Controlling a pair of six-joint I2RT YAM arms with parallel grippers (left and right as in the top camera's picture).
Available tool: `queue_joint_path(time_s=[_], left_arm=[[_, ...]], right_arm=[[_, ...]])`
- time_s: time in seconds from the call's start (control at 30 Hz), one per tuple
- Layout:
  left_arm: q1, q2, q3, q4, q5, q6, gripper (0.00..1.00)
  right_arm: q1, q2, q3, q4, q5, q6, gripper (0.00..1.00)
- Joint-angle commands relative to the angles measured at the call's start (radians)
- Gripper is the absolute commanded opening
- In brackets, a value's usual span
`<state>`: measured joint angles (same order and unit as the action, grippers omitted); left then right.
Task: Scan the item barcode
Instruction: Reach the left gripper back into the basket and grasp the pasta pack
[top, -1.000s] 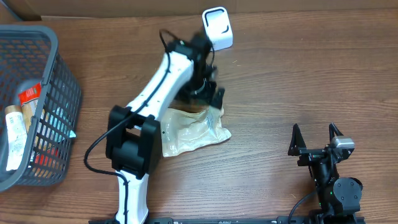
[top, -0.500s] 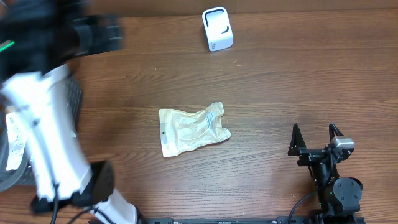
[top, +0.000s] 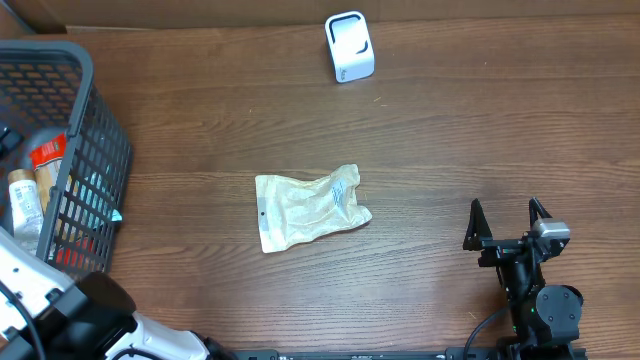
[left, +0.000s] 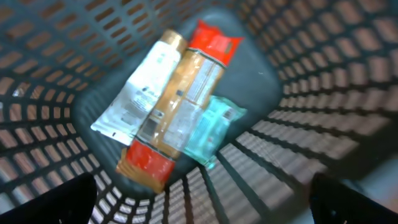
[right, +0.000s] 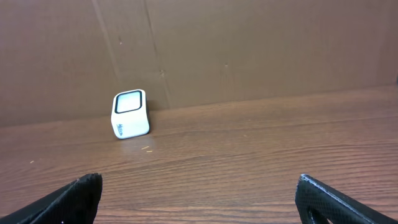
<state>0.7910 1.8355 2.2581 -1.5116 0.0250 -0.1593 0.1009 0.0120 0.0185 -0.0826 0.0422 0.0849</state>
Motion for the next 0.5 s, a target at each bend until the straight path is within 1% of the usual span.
queue_joint_path(time_s=[0.0, 0.1, 0.2, 0.3, 0.47], left_arm=[[0.008, 0.008, -0.140, 0.082, 0.000, -0.020, 1.00], [0.006, 0.008, -0.288, 0.224, -0.006, 0.013, 0.99], [0.005, 0.008, -0.424, 0.363, -0.006, 0.108, 0.99], [0.005, 0.008, -0.526, 0.485, -0.006, 0.205, 1.00], [0.005, 0.008, -0.640, 0.656, -0.006, 0.319, 1.00]], right_arm=[[0.006, -0.009, -0.010, 0.005, 0.009, -0.004, 1.00], [0.006, -0.009, -0.010, 0.005, 0.009, -0.004, 1.00], [0.006, -0.009, -0.010, 0.005, 0.009, -0.004, 1.00], [0.006, -0.009, -0.010, 0.005, 0.009, -0.004, 1.00], [0.006, -0.009, -0.010, 0.005, 0.009, -0.004, 1.00]])
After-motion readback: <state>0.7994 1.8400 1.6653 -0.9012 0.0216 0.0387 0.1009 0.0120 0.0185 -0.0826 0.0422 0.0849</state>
